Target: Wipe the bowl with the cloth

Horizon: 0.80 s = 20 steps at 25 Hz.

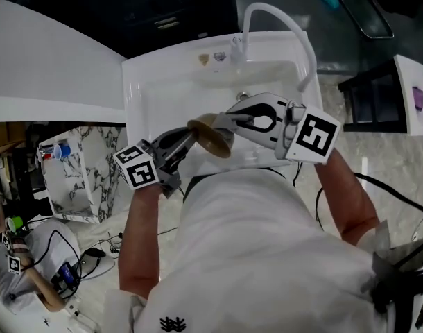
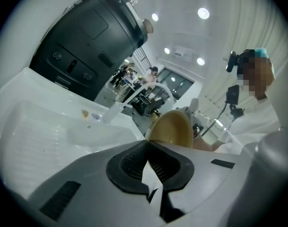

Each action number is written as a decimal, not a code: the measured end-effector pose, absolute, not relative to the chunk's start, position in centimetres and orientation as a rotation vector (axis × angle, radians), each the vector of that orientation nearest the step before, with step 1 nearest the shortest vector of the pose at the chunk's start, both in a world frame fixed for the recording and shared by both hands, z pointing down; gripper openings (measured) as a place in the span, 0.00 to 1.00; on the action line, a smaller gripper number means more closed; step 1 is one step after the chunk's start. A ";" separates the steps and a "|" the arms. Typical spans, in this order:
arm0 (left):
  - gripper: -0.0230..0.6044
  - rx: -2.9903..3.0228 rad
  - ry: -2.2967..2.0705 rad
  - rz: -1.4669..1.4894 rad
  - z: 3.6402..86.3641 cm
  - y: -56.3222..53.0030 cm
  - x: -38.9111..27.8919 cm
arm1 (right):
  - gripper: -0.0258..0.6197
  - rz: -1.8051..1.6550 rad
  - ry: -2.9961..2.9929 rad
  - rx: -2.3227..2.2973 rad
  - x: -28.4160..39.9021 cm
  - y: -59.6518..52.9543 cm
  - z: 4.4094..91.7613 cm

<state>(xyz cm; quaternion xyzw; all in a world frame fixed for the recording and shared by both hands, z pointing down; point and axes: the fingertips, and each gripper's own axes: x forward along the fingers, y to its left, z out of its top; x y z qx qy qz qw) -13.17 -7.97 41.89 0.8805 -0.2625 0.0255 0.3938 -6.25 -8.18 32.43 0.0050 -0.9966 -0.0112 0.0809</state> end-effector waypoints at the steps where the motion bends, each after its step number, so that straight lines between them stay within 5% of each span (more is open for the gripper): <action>1: 0.06 2.245 -0.636 0.064 41.6 -7.7 -12.8 | 0.11 -0.005 -3.000 0.007 -6.3 -8.2 32.1; 20: 0.06 2.373 -0.292 -0.230 35.1 -6.2 -9.0 | 0.11 0.542 -3.074 -0.123 -7.8 -9.9 33.2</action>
